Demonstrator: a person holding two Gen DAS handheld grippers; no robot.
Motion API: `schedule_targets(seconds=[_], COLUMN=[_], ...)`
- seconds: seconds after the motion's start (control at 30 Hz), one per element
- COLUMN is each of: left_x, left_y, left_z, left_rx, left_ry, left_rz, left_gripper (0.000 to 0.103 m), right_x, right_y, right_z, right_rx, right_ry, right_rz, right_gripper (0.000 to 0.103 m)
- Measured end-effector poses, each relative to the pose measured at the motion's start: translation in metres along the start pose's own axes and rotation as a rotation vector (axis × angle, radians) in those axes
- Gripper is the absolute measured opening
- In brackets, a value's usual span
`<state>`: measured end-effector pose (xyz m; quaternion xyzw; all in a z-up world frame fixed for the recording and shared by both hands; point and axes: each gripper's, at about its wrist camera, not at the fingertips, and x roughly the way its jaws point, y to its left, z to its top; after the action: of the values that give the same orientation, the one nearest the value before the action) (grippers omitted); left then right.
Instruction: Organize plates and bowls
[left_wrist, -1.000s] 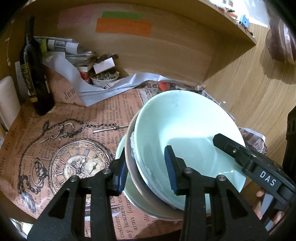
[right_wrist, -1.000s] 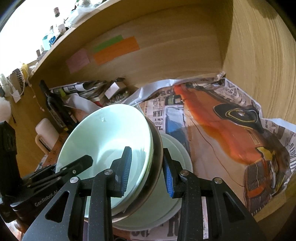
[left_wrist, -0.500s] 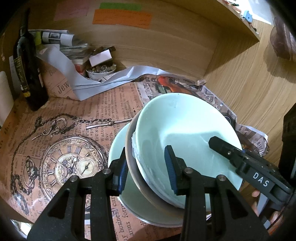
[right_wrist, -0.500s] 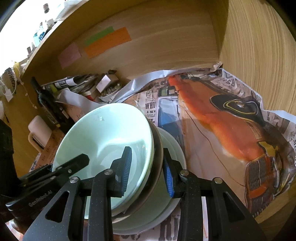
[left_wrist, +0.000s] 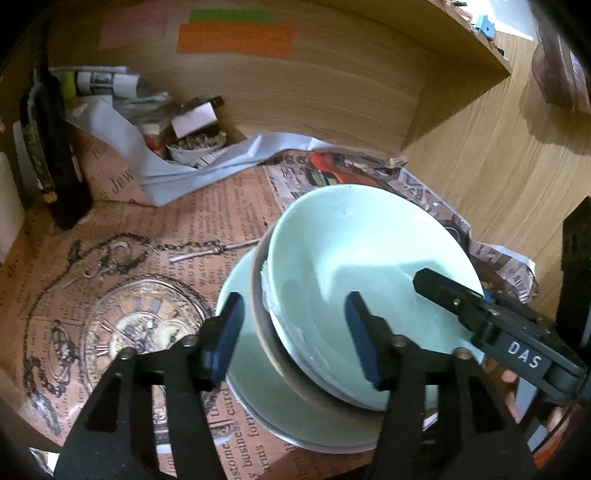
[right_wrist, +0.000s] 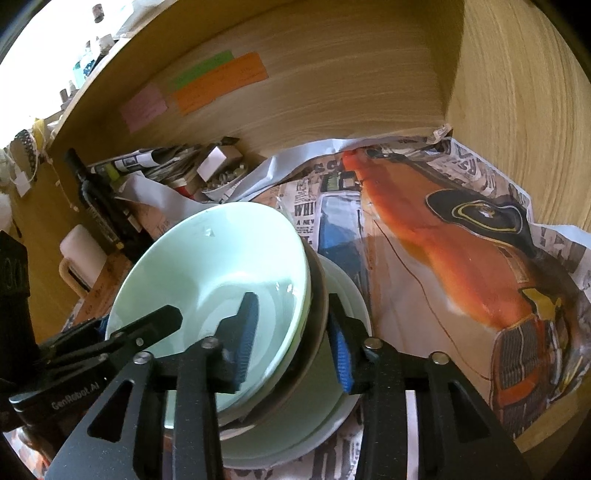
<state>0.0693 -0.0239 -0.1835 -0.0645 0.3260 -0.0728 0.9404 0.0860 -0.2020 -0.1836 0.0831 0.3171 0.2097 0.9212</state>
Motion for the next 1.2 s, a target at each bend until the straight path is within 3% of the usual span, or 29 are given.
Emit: schedule_targets(seconds=[0.17, 0.4, 0.53, 0.6, 0.77, 0.93, 1.03, 1.13, 1.2], left_x=[-0.014, -0.055, -0.093, -0.112, -0.150, -0.181, -0.193, -0.198, -0.202], left_y=[0.003, 0.004, 0.000, -0.005, -0.018, -0.025, -0.025, -0.025, -0.027], left_z=[0.002, 0.007, 0.009, 0.007, 0.001, -0.009, -0.013, -0.016, -0.017], left_rx=[-0.002, 0.014, 0.029, 0.043, 0.088, 0.108, 0.100, 0.098, 0.101], left_ry=[-0.042, -0.142, -0.256, -0.313, -0.426, -0.527, -0.552, -0.568, -0.580], left_rz=[0.027, 0.055, 0.069, 0.079, 0.104, 0.128, 0.122, 0.125, 0.132], left_gripper=[0.063, 0.073, 0.088, 0.090, 0.096, 0.101, 0.101, 0.102, 0.102], right_x=[-0.010, -0.037, -0.061, -0.074, -0.108, -0.136, -0.150, -0.160, -0.165], right_y=[0.005, 0.010, 0.020, 0.025, 0.040, 0.051, 0.056, 0.058, 0.058], right_z=[0.000, 0.004, 0.006, 0.007, 0.008, 0.003, 0.000, -0.003, -0.004], right_rx=[-0.034, -0.058, -0.104, -0.124, -0.175, -0.214, -0.232, -0.231, -0.236], right_ry=[-0.043, -0.114, -0.181, -0.218, -0.316, -0.409, -0.450, -0.491, -0.515], right_rz=[-0.024, -0.015, -0.009, -0.004, 0.031, 0.035, 0.033, 0.026, 0.018], right_gripper=[0.057, 0.058, 0.058, 0.064, 0.067, 0.083, 0.088, 0.102, 0.103])
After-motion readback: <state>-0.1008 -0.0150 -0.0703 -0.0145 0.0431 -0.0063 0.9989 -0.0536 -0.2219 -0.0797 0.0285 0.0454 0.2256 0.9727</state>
